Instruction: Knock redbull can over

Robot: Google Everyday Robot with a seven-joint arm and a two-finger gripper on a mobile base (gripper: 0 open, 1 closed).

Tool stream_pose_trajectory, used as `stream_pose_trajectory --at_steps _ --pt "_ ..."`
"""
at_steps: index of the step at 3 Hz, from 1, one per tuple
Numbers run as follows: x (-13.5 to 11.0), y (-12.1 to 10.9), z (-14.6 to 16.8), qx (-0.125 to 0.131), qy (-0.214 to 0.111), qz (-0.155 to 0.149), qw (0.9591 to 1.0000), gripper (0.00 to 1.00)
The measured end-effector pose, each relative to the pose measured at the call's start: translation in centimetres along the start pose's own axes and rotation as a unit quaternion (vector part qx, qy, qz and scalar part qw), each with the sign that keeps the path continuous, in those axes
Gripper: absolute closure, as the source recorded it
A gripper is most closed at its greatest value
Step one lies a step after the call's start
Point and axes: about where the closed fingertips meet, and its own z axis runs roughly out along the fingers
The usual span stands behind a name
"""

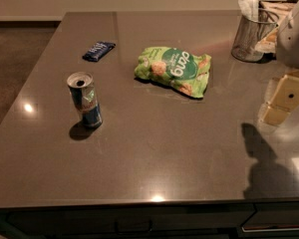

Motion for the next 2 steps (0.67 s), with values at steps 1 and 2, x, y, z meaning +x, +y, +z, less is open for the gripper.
stream_pose_trajectory --at_steps 1,2 --pt "0.0 0.0 0.0 0.0 0.0 0.0 1.0 0.0" --pt "-2.0 -0.1 0.8 0.005 -0.028 0.002 0.9996 0.0"
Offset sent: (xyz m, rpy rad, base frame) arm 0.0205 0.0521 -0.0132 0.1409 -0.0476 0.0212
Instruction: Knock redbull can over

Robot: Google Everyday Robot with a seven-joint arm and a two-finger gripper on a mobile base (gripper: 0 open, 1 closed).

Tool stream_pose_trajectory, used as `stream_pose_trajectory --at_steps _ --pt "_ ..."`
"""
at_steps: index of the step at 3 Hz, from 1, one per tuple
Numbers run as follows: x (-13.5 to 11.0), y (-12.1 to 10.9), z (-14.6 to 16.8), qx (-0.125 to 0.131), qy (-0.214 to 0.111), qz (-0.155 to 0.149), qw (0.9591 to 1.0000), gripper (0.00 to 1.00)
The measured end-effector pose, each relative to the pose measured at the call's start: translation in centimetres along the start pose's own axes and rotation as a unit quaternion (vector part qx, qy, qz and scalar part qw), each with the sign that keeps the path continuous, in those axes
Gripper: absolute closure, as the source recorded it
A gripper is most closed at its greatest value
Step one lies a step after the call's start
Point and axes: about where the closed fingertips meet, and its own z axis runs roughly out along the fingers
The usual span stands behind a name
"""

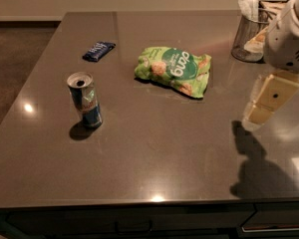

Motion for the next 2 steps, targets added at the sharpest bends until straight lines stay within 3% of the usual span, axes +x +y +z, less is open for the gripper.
stream_pose_trajectory --at_steps 1,2 --pt "-2.7 0.0 1.9 0.008 -0.037 0.018 0.9991 0.0" --pt "-7.3 0.6 5.3 -0.014 -0.115 0.04 0.9925 0.0"
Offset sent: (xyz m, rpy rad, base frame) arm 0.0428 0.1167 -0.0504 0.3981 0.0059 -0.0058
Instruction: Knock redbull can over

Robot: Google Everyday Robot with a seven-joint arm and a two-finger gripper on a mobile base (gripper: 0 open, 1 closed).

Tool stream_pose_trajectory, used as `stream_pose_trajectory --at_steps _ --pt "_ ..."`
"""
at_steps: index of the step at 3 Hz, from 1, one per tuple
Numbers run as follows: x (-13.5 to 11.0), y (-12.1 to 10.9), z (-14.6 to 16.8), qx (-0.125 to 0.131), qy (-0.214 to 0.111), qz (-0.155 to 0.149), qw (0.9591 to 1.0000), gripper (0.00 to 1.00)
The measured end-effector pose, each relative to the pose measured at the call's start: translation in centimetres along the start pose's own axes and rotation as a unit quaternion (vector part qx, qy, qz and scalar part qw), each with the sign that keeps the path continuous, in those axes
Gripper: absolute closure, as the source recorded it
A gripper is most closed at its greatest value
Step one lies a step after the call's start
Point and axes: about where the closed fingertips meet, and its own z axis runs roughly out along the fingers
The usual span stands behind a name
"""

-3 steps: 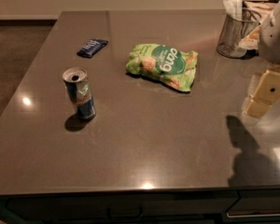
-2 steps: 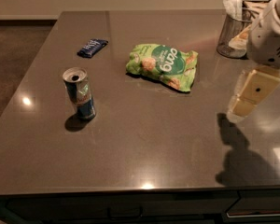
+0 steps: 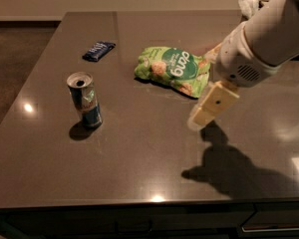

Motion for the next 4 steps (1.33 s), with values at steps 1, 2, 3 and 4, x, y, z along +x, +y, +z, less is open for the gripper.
stream_pose_trajectory --at_steps 1,2,3,4 --pt "-3.5 1.4 3.5 -0.017 -0.055 -0.004 0.9984 0.0" --pt "-7.3 2.8 7.3 -0.031 -0.108 -0.015 0.9936 0.0" --pt "-10.9 3.3 10.4 -0.045 -0.15 -0.017 0.9875 0.0" --pt "-14.4 3.8 12.1 -0.065 -0.184 -0.018 0.9806 0.0"
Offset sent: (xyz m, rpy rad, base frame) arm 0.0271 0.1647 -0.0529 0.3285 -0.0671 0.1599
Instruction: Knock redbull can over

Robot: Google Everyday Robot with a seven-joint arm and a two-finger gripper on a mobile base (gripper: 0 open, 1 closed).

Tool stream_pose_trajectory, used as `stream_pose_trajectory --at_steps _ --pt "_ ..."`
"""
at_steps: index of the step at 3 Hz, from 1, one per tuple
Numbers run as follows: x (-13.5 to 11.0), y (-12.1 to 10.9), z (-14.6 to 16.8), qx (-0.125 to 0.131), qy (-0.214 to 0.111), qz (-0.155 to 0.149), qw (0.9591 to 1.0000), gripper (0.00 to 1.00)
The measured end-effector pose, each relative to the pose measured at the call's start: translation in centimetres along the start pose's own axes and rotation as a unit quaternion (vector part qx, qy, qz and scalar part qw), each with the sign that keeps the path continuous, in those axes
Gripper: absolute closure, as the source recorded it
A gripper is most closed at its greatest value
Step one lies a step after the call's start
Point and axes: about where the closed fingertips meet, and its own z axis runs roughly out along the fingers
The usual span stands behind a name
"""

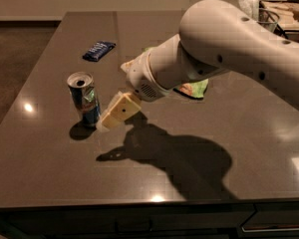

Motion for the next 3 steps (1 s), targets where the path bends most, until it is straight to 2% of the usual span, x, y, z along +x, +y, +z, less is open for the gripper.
stream_pose_trajectory --at_steps 2,3 --pt "-4.8 1.1 2.6 -0.036 -0.051 0.005 0.998 0.0" --pt "-6.2 1.7 3.4 -0.049 -0.065 0.006 0.9966 0.0"
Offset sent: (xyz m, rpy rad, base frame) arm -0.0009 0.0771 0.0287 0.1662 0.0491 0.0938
